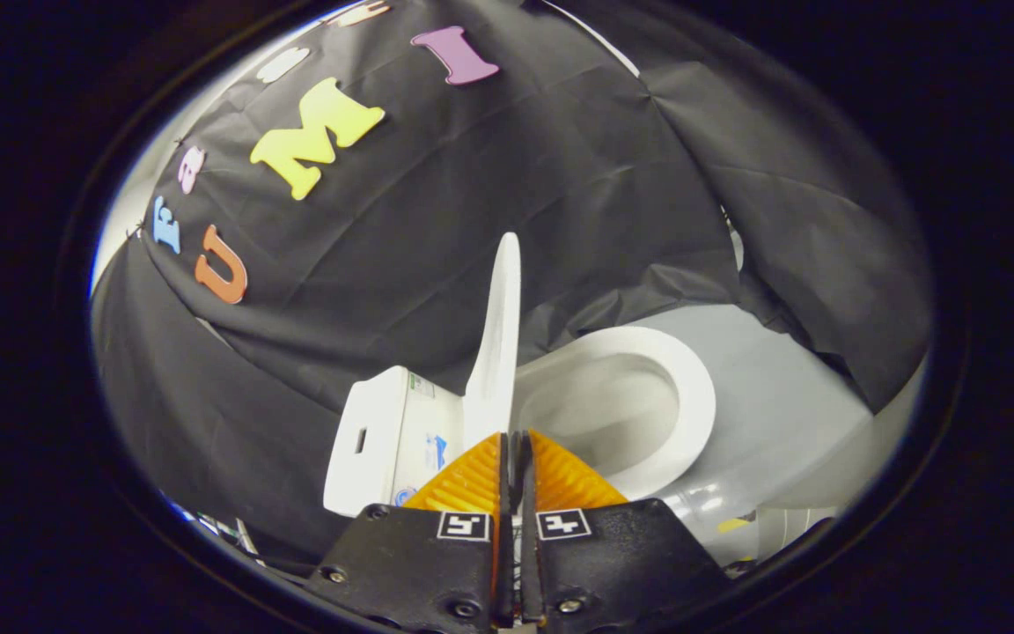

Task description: Open the toilet lid.

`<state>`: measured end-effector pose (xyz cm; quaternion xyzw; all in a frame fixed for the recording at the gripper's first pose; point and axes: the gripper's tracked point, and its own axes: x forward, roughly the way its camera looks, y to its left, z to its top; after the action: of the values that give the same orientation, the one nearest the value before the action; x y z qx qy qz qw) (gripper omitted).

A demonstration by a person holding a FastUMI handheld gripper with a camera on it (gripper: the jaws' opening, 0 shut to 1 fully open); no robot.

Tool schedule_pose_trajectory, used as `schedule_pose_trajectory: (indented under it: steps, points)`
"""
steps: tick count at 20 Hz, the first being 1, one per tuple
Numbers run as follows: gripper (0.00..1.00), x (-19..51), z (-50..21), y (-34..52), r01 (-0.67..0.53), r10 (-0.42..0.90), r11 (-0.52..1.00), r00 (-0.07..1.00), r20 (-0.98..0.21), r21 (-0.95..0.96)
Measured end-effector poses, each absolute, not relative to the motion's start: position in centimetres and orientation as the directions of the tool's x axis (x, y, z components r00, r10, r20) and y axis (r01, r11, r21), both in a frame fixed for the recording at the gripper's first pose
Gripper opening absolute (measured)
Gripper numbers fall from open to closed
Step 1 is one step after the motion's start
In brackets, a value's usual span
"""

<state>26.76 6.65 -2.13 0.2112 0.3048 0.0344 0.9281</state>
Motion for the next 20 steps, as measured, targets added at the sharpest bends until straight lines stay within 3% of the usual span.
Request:
schedule_pose_trajectory:
  steps: [13, 20]
  points:
    - [0.07, 26.7, 0.8, 12.7, 0.054, 0.106, 0.962, 0.829, -0.549, 0.268]
    - [0.1, 26.4, 2.7, 18.7, -0.026, 0.109, 0.987, 0.831, -0.545, 0.157]
